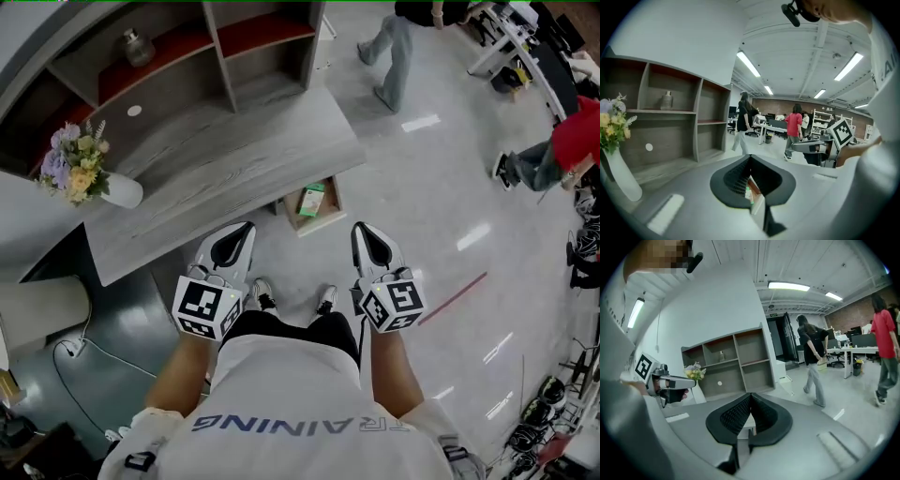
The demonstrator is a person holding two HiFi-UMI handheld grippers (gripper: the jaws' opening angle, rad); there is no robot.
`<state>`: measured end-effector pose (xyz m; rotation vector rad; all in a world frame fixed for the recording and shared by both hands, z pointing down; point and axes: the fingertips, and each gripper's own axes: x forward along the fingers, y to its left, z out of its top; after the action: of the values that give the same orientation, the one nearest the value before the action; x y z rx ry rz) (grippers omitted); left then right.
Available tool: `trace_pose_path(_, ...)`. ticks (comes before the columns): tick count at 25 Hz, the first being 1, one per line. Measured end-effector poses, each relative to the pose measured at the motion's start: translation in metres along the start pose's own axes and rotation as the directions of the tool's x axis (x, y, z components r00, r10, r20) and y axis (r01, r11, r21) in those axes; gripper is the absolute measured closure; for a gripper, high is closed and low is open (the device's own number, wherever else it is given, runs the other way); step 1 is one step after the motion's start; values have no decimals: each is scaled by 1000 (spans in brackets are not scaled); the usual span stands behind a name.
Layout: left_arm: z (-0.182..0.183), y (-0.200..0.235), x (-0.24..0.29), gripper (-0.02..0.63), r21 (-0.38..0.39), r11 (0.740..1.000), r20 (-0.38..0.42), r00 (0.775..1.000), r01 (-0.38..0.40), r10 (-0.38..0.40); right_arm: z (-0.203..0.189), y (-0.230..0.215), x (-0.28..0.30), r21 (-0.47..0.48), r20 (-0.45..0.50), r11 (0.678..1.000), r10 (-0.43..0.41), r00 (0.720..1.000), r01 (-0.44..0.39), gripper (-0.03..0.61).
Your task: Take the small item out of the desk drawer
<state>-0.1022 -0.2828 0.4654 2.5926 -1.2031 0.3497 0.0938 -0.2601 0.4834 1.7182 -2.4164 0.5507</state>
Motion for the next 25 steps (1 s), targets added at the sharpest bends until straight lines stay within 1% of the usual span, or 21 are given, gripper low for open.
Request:
trace_pose_path(3,4,-5,12,612,-9,999,-2,1000,-31,31,2,-15,3,10,1,1000,20,1000,-20,563)
trace_pose_path(8,13,-30,27,612,-33,997,-7,998,-64,64,7,-50,0,14,-16,998,57,998,-57,563)
trace_pose_path(11,12,-40,36,612,-34,996,-24,997,-80,80,5,-70,1,34,-28,997,68,997,-67,546)
trace_pose_path(16,10,-51,48,612,-33,996,-43,995,-87,85,-3,-79,6,59,-59,993,102,993,-99,409)
trace_pose_path(20,12,-57,53,612,-41,996,-44,996,-80,79,-9,-82,6,87,-90,991,109,990,-101,262)
trace_pose_path(22,13,-56,55,612,-41,996,-46,996,-76,74,-14,-83,9,105,-110,990,109,988,-97,213)
trace_pose_path(25,8,-51,56,612,-45,996,-58,996,-76,74,-31,-84,19,147,-145,984,122,982,-100,196)
